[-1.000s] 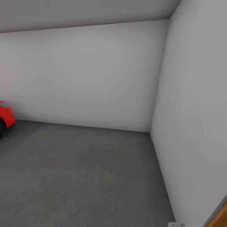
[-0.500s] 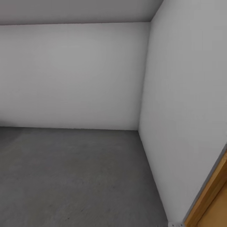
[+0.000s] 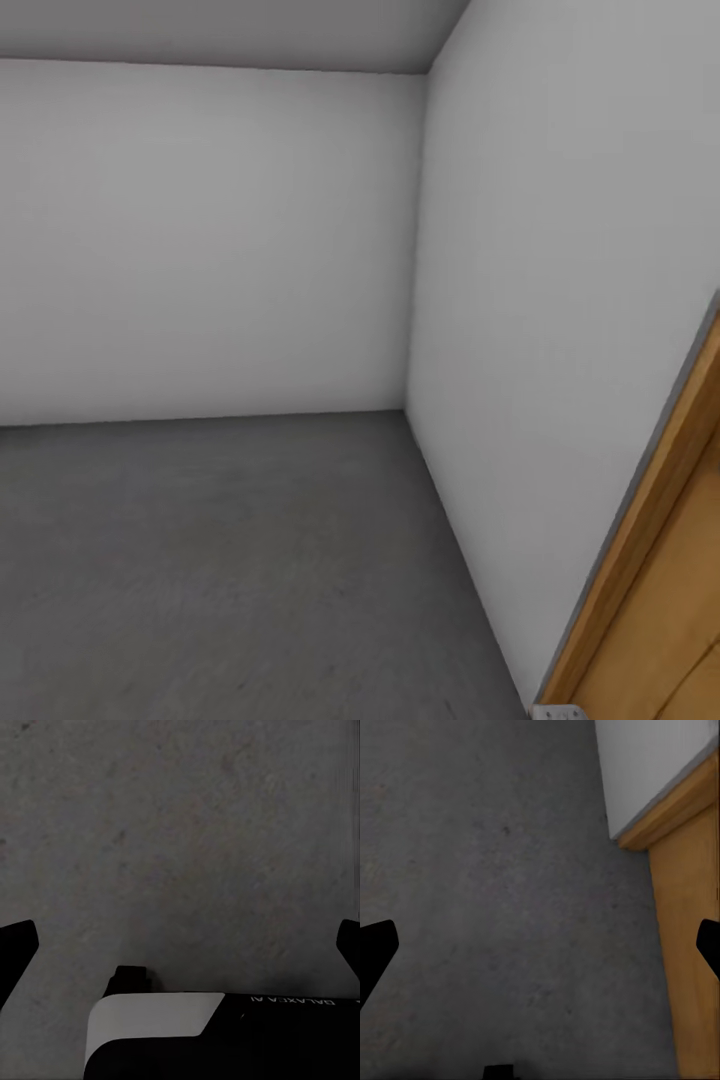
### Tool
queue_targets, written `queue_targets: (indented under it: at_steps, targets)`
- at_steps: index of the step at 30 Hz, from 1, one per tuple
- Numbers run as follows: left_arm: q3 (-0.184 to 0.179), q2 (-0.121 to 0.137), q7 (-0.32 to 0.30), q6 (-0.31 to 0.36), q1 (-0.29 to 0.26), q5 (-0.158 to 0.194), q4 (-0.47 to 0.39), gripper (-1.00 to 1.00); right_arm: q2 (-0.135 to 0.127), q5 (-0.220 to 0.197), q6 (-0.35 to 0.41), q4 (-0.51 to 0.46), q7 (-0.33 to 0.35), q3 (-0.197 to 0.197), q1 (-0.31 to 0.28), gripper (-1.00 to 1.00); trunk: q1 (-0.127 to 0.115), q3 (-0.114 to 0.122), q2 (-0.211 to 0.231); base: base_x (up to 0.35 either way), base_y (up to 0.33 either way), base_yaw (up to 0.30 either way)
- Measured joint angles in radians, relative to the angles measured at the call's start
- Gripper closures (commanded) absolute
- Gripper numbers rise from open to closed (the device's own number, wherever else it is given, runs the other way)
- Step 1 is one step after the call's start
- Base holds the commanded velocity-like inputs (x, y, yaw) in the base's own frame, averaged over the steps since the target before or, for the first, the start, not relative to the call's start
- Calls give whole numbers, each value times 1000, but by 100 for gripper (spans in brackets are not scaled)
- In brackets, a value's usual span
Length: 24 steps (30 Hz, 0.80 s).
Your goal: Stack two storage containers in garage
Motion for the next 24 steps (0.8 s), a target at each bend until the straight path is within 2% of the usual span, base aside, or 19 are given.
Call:
queue_targets:
  at_steps: [24]
  targets:
    - [1,0,-1,-2,0,0,0,-100,0,0,0,0,0,0,0,-100,0,0,0,0,0,-278]
